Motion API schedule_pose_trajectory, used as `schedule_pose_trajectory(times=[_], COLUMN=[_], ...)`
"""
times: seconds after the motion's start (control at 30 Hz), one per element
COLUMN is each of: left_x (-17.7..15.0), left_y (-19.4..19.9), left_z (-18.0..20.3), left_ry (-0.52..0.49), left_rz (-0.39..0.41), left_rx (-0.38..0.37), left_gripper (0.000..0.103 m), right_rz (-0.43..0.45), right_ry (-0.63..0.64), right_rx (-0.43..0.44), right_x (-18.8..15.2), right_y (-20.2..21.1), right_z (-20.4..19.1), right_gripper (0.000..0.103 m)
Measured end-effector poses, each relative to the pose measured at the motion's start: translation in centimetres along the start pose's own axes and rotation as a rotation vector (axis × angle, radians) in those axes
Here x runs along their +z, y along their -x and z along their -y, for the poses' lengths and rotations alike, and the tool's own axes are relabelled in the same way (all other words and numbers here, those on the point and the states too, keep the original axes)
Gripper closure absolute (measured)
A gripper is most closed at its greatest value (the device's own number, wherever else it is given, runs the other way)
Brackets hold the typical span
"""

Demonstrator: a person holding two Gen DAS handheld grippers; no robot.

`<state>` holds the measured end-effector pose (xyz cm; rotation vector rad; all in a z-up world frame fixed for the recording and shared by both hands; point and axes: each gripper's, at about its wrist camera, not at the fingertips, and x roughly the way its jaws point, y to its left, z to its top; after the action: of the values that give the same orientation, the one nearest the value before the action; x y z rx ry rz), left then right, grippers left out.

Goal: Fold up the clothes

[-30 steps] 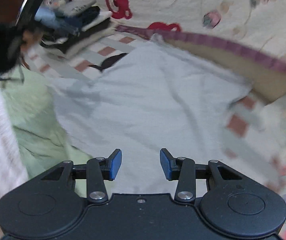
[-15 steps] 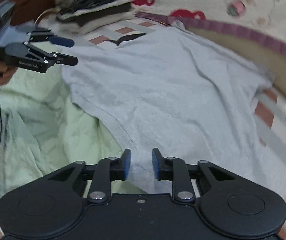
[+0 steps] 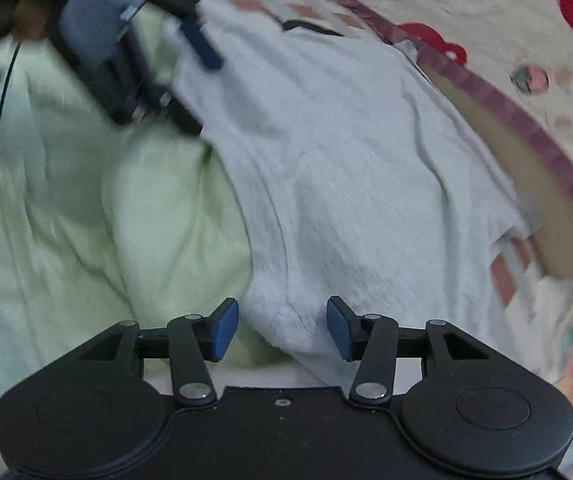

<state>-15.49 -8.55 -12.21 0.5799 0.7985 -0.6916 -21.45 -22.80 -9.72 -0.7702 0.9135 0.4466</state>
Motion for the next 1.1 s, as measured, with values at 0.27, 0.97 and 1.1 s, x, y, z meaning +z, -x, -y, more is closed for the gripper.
schedule_pose_trajectory(times=[0.27,0.97,1.1], left_x=[1.1,-3.2,-4.5], left_y=[3.9,8.7,7.3], left_z=[-3.1,-3.0,-2.1], left_ry=[0.233,0.456,0.469], left_rz=[0.102,-0.003,-0.044], left_rx=[-0.003,-0.03,-0.024], left_gripper=[0.095,0.096,0.096], right_rz=[0.037,0.23,0.172], right_ry=[0.087,-0.292,-0.331], right_rx=[-0.04,0.241,0.311], right_x=[-0.3,-0.8,-1.4], right_y=[0.4,6.9,4.4], right_z=[-0.3,5.2,4.5], right_gripper=[0.067,0.097,0.097])
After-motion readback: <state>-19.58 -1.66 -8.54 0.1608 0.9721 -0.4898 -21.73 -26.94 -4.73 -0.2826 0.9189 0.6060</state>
